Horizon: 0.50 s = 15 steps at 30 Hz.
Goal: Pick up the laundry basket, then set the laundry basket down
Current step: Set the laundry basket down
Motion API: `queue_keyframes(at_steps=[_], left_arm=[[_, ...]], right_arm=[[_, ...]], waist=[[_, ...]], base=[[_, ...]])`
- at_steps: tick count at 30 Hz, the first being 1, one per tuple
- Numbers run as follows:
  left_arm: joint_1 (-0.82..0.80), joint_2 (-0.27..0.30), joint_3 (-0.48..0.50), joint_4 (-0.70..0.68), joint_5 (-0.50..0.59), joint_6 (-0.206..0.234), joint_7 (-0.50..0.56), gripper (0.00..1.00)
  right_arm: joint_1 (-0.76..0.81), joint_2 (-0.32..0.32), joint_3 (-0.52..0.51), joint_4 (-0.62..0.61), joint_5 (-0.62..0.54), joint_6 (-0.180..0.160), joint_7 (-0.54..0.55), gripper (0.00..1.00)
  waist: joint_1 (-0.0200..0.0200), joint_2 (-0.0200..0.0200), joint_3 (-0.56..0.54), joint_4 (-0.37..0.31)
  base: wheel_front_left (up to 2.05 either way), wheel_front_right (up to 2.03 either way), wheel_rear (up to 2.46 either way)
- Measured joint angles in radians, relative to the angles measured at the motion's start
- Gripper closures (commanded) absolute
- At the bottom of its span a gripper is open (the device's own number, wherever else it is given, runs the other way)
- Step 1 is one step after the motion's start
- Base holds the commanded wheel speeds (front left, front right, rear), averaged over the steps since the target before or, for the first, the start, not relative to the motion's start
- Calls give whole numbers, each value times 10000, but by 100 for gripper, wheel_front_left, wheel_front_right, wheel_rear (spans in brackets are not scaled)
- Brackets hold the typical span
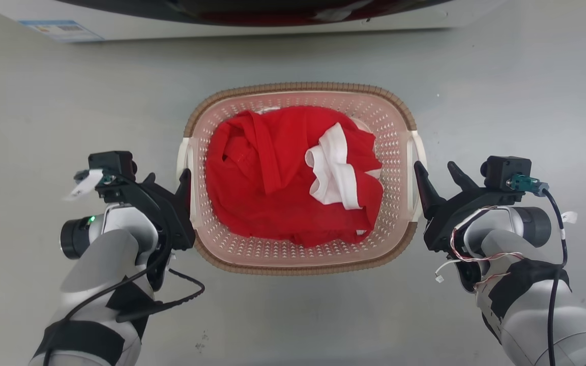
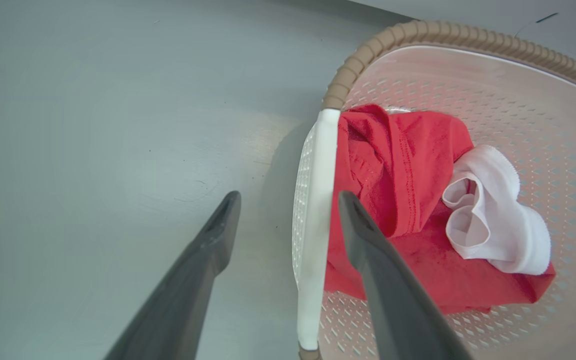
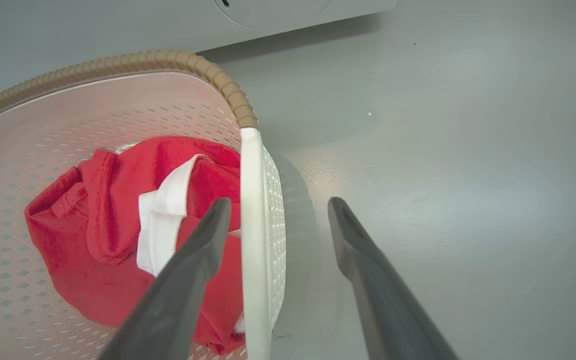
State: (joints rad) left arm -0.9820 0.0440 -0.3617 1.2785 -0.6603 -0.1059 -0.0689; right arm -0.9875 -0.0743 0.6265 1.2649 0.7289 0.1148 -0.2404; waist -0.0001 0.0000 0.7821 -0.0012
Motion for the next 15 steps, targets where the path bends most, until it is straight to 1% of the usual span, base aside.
queue_keyframes(at_steps=[5,9,15], left_arm=[[120,-10,-163,35,92,-6,-268,0],[324,12,-364,35,397,-12,-700,0],[671,146,-512,-13,552,-13,-1406,0]], right_arm=[[115,-6,-65,-33,111,12,-75,0],[350,-25,-75,-207,115,15,-79,0],[698,-109,-211,-523,115,42,-81,0]], waist=[[0,0,-446,-2],[0,0,-897,-9],[-1,0,-1547,-43]], base=[[0,0,0],[0,0,0],[0,0,0]])
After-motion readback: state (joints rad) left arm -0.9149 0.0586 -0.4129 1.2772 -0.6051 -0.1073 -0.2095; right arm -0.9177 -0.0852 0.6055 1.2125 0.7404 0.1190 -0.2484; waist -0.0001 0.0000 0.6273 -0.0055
